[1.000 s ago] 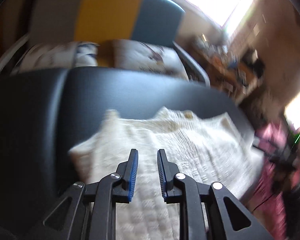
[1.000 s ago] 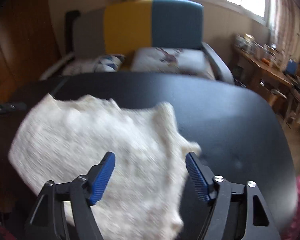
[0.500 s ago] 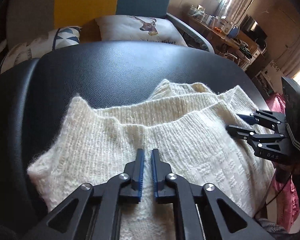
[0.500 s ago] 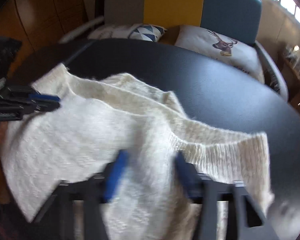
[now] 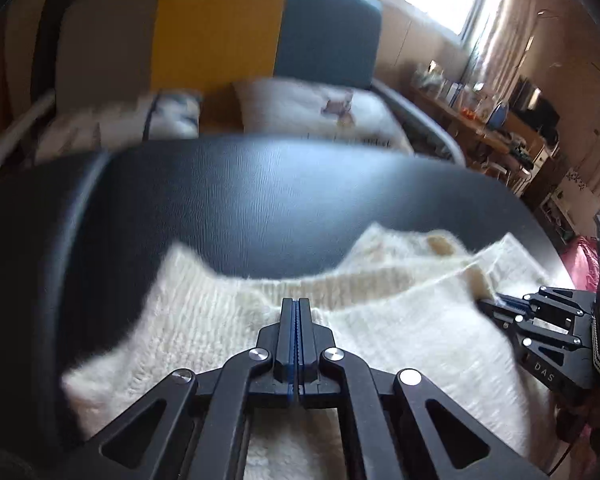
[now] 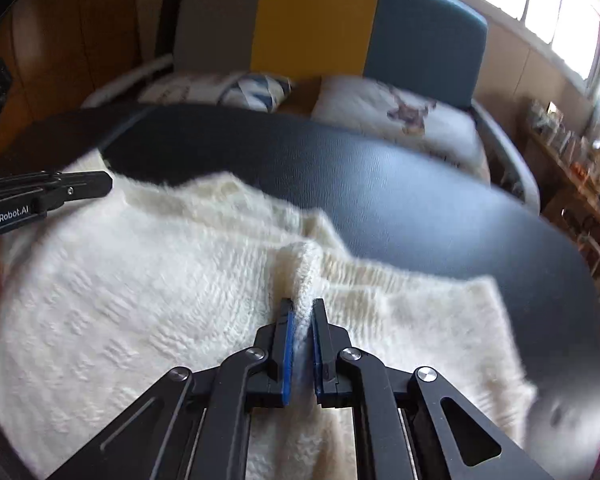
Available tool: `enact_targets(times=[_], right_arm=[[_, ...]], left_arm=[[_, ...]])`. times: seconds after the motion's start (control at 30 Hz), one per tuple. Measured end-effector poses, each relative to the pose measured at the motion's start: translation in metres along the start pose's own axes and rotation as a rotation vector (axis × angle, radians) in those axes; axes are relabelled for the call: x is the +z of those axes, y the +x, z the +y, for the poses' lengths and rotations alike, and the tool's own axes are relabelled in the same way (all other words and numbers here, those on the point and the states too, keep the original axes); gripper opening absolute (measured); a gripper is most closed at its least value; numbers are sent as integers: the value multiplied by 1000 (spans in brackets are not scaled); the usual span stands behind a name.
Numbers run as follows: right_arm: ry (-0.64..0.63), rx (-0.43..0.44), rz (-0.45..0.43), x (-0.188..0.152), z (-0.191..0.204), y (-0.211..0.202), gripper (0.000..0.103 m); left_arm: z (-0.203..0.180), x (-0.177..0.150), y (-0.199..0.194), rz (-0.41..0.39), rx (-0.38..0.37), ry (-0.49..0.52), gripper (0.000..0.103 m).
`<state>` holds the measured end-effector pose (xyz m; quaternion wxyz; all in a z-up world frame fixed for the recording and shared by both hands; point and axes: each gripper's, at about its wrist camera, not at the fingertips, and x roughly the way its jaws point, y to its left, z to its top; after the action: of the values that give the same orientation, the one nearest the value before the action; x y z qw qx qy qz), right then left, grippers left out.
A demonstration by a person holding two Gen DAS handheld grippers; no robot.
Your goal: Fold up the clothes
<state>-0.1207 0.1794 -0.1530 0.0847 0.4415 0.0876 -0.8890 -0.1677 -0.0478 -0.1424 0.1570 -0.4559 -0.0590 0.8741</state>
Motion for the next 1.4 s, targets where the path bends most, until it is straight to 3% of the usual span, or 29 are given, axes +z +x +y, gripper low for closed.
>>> enact_targets(times=[0.23,0.3,0.33,0.37,0.43,0.53,0.67,0.73,0.83,0.93,1.1,1.17,1.23,1.3,1.4], right_arm=[[67,46,4,-5,-8,-1,17],[93,58,-9,-4,-14,-11,34],[97,59,-38,-4,-15,-21,51],[94,67,-80,-3,-15,-31,63],[73,84,-152,-2,-8,-51,65],[27,151,-165,4,13,-60,65],[-23,154,-64,8,39,-30,65],[-43,133,0,9,49,-9,65],[73,175,16,1,35,9,73],[104,228,16,-1,26,-4,73],[263,419,-70,-36,-31,-84,75],[323,444,-86,-65,-66,-118,78],[382,451,-88,-97,-101,-146,90],[458,457,-73,-129,-136,-161,90],[602,549,-69,-164,-174,-158,90]], left_arm=[[7,0,-39,-16,-47,-2,2],[12,-7,-55,-25,-47,4,7],[15,-12,-64,-33,-40,5,9],[18,-17,-70,-36,-30,5,12],[21,-28,-81,-46,-38,6,12],[19,-39,-83,-44,-39,20,12],[26,-46,-68,-28,45,-17,13],[37,-53,-66,-42,41,-93,13],[44,-66,-70,-78,30,-150,13],[41,-68,-78,-71,39,-152,13],[29,-74,-106,-72,-26,-132,13],[13,-78,-114,-59,-84,-93,13],[-15,-83,-117,-39,-147,-25,13],[-53,-86,-112,-14,-204,69,13],[-116,-87,-97,23,-273,225,13]])
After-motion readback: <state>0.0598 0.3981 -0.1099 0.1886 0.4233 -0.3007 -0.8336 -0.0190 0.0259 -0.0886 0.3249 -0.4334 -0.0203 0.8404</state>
